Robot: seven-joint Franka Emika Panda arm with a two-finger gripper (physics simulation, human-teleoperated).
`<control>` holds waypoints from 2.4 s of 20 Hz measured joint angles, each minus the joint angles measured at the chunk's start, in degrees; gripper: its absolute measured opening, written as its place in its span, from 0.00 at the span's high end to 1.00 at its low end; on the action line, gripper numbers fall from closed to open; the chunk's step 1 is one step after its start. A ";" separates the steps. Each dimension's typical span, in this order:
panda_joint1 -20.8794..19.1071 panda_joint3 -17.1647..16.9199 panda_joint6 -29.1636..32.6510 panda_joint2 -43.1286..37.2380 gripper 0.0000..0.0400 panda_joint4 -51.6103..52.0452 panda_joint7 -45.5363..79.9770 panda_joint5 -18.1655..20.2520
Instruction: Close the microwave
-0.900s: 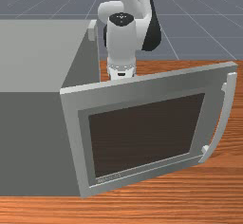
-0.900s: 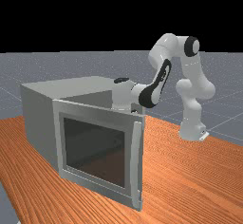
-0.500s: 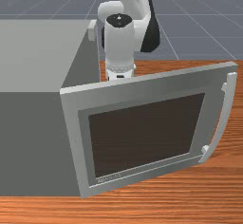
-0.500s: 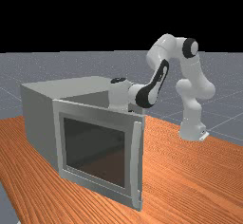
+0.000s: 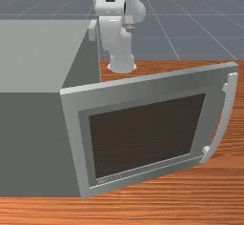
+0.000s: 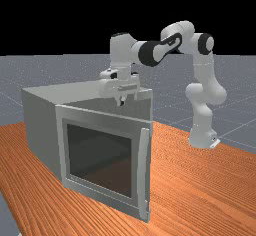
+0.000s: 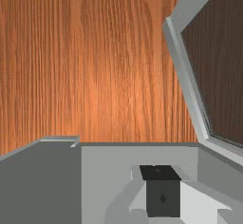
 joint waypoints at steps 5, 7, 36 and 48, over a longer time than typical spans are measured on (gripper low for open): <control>-0.13 0.05 -6.97 -0.84 1.00 7.20 -0.33 0.60; 0.44 0.36 -8.21 -0.68 1.00 8.45 2.03 0.43; 9.27 4.00 -2.71 14.28 0.00 27.82 14.07 -3.10; 13.24 3.94 -9.98 24.97 0.00 45.25 17.75 -4.23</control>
